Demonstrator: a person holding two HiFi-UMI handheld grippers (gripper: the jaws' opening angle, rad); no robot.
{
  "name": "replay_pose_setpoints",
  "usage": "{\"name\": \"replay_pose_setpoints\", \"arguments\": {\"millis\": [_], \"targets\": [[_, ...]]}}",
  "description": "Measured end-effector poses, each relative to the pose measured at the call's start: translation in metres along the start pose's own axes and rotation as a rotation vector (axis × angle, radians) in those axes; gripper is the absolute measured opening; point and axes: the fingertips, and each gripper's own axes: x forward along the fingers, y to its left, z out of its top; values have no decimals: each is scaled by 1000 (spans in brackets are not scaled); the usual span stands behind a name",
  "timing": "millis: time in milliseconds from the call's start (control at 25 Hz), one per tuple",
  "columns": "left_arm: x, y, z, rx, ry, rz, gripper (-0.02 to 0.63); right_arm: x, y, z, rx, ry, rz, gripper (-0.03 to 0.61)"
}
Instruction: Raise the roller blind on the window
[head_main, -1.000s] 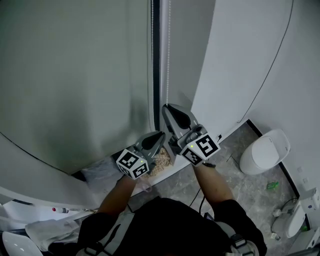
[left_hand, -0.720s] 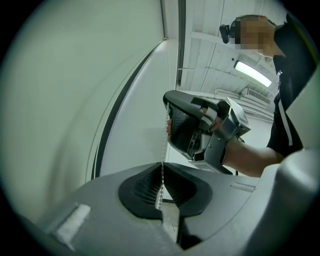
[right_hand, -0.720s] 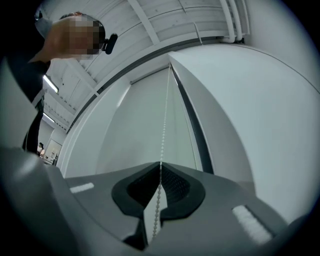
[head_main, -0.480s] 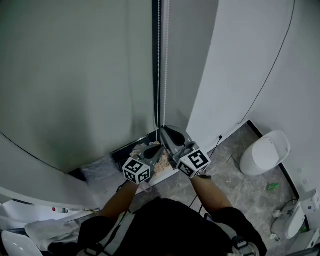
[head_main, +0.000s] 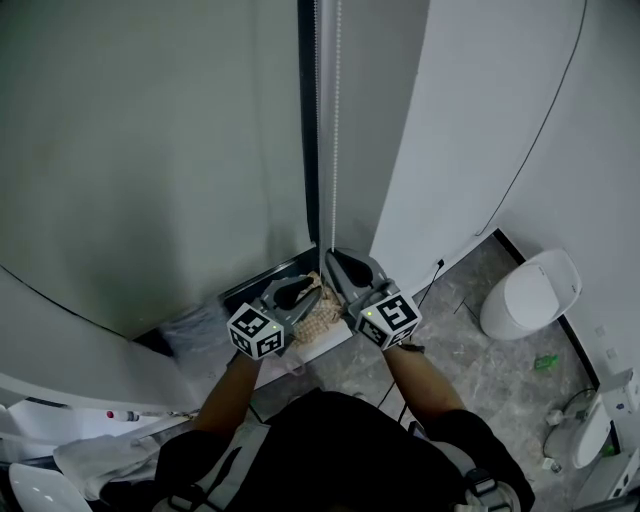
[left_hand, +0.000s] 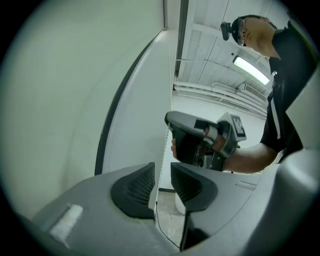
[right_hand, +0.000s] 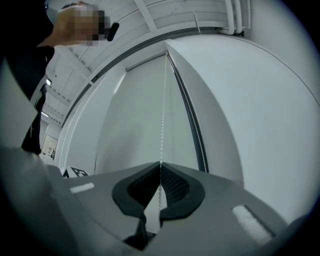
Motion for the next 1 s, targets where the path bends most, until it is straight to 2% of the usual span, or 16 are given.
{"name": "replay_pose_setpoints", "arguments": {"millis": [120, 280, 400, 480, 640, 840, 880, 960, 1000], "targets": [[-10, 9, 43, 14, -83, -26, 110, -2, -1, -1, 5, 2, -3, 8], [-3, 7, 135, 11, -225, -105, 110, -2, 0, -3, 9, 10, 0, 8], [12, -7, 194, 55, -298, -171, 110, -3, -1, -1, 14, 14, -1, 8], [23, -18, 218, 95, -328, -207, 110, -4, -2, 0, 15, 15, -2, 8], [33, -32, 247, 121, -408, -255, 110, -3, 1, 0, 18, 15, 1, 8], [50, -40, 253, 120, -422, -271, 109, -2, -1, -2, 13, 19, 5, 8], [50, -38, 254, 127, -428, -254, 96, -1, 0, -3, 13, 17, 5, 8], [47, -34, 255, 137, -440, -226, 20, 0, -1, -5, 18, 14, 3, 9], [46, -33, 255, 131, -441, -227, 18, 0, -2, -6, 20, 15, 3, 8]]}}
